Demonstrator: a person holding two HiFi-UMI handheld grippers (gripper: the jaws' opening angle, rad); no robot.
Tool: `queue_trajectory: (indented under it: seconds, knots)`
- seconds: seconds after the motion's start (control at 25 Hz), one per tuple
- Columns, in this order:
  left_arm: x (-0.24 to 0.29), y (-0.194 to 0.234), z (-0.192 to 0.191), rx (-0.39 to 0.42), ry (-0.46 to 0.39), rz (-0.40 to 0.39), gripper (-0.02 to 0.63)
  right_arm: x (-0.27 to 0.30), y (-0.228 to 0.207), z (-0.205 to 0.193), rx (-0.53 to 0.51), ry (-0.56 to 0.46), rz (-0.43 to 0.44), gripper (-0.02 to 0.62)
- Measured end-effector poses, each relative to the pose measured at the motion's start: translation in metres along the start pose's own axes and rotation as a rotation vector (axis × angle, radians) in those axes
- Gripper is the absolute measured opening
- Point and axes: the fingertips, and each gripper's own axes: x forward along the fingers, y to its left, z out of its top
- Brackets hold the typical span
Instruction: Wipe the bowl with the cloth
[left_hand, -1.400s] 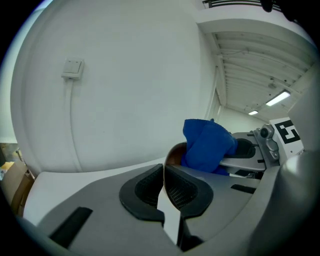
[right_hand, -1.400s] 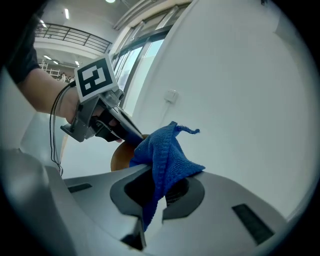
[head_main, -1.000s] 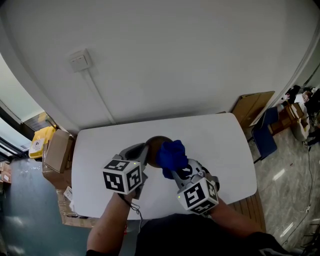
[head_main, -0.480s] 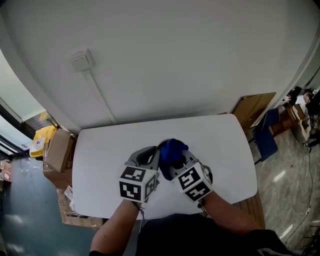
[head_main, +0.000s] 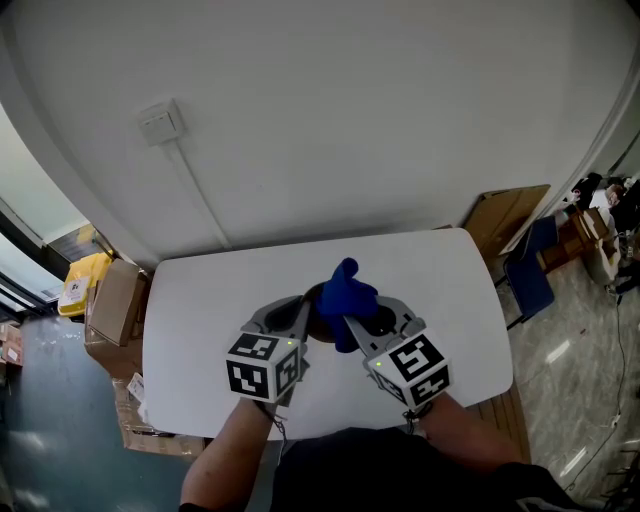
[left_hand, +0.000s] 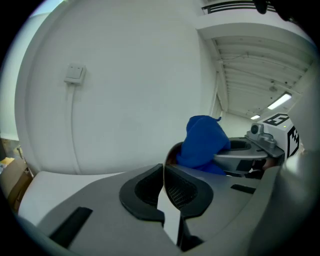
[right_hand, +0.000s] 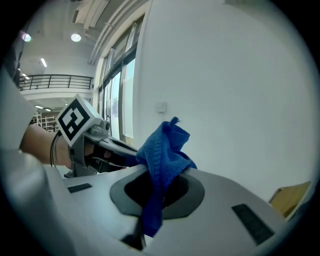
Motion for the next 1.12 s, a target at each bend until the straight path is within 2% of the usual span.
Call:
queue_trajectory:
  seconds: [0.32,0.56,0.68,0.88,1.12]
  knots:
    - [-0.005,-0.001,0.003,-0.087,-0.015,-0.051,0.018,-0.037,-0.036,0.031,0.051,-0.144,-0.074,0.026]
    - [-0.011,-0.019,0.007,-0.089,-0.026,-0.136,0.018,-0.044,-0.061,0.044,0.116,-0.2,-0.091,0.026]
    - [-0.016,-0.03,0.01,-0.074,-0.033,-0.179,0.018,-0.039,-0.062,0.042,0.137,-0.193,-0.06,0.026]
    - [-0.026,-0.028,0.019,0.008,-0.041,-0.136,0.018,-0.027,-0.045,0.038,0.133,-0.162,0.034,0.026]
    - [-0.038,-0.013,0.033,0.015,-0.088,-0.087,0.018,-0.024,-0.034,0.027,0.088,-0.125,0.053,0.026]
